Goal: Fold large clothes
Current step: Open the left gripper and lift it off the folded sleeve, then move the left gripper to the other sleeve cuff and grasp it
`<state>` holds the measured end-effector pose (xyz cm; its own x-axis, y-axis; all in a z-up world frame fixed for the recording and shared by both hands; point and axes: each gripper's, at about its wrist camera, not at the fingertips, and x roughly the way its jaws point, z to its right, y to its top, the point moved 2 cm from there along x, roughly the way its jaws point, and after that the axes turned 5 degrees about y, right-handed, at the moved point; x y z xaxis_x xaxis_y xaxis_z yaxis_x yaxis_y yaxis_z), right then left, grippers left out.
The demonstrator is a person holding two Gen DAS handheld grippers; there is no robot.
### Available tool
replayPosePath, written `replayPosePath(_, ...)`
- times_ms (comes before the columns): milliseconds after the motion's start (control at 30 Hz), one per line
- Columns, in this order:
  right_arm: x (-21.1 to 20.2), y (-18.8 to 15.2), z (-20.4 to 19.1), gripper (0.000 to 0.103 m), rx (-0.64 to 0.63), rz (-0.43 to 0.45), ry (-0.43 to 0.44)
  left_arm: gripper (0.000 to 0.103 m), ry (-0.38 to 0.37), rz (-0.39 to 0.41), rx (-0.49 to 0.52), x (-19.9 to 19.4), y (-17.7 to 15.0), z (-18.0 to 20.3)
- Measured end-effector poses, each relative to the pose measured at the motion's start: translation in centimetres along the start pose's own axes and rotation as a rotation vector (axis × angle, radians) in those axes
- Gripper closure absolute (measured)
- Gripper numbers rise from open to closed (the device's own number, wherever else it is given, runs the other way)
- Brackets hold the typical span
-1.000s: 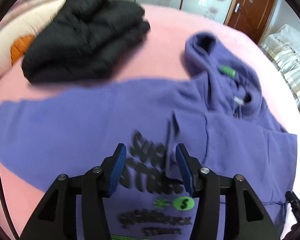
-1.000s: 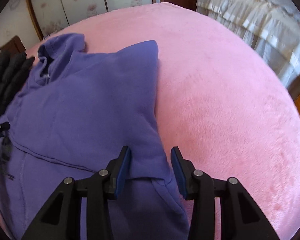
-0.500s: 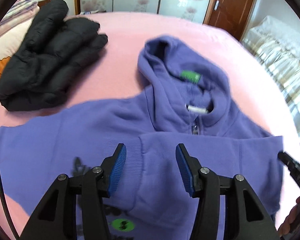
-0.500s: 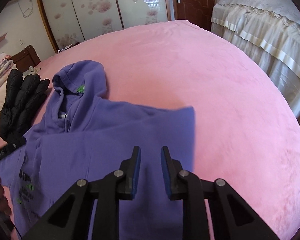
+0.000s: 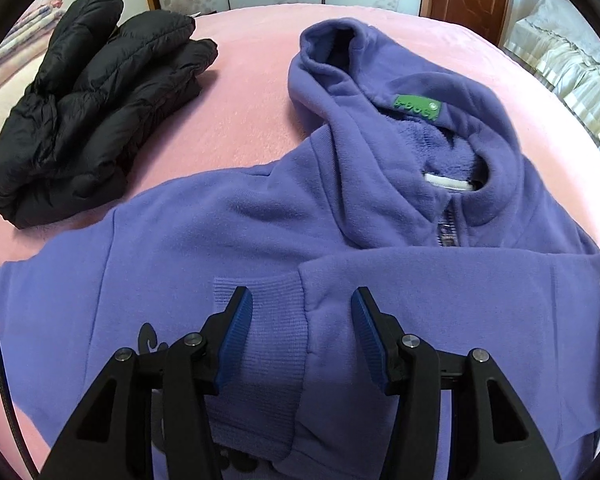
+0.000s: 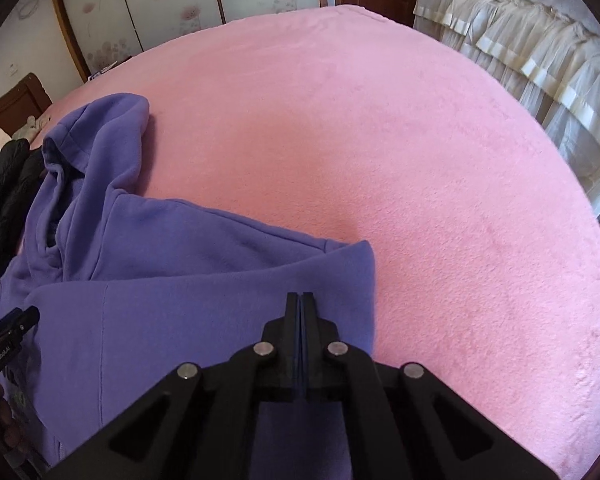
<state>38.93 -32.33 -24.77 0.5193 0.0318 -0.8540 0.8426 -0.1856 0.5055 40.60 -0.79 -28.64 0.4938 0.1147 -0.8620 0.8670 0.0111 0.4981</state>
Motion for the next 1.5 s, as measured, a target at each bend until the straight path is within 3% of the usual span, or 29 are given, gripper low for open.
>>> replayPosePath(100,-2.5,-0.4,-1.1,0.103,0.009,0.023,0.043,0.052,-0.041,0.010,-0.002,-2.3,-0.1,-0.2)
replayPosePath(233,-6.9,-1.6,-3.0,0.101,-0.008,0.083,0.088,0.033,-0.069,0.064,0.004,-6.6,-0.7,-0.9)
replayPosePath(300,-9.1,-2.4,-4.0,0.101,-0.010,0.106,0.110,0.029,-0.089,0.108,0.001,-9.4,-1.1,-1.3)
replayPosePath(500,-15.7,-5.0,-6.3,0.101,0.000,0.175,0.166,0.028,-0.163,0.169,-0.023,-16.3,-2.9,-2.8)
replayPosePath(833,-24.1,-9.1,-10.0,0.101,-0.051,0.261,0.175,0.028,-0.196,0.268,0.024,-25.4,-6.6,-5.1)
replayPosePath(1167,-27.2,-12.0,-11.6,0.101,-0.030,0.290,0.223,0.028,-0.229,0.288,0.032,-29.9,-10.5,-6.7)
replayPosePath(1333,-28.3,-13.7,-12.0,0.100,-0.029,0.311,0.269,0.028,-0.266,0.241,-0.039,-29.9,-12.4,-8.3)
replayPosePath(1500,-28.9,-15.0,-13.2,0.100,-0.079,0.320,0.283,0.028,-0.237,0.238,-0.106,-29.5,-13.5,-11.0)
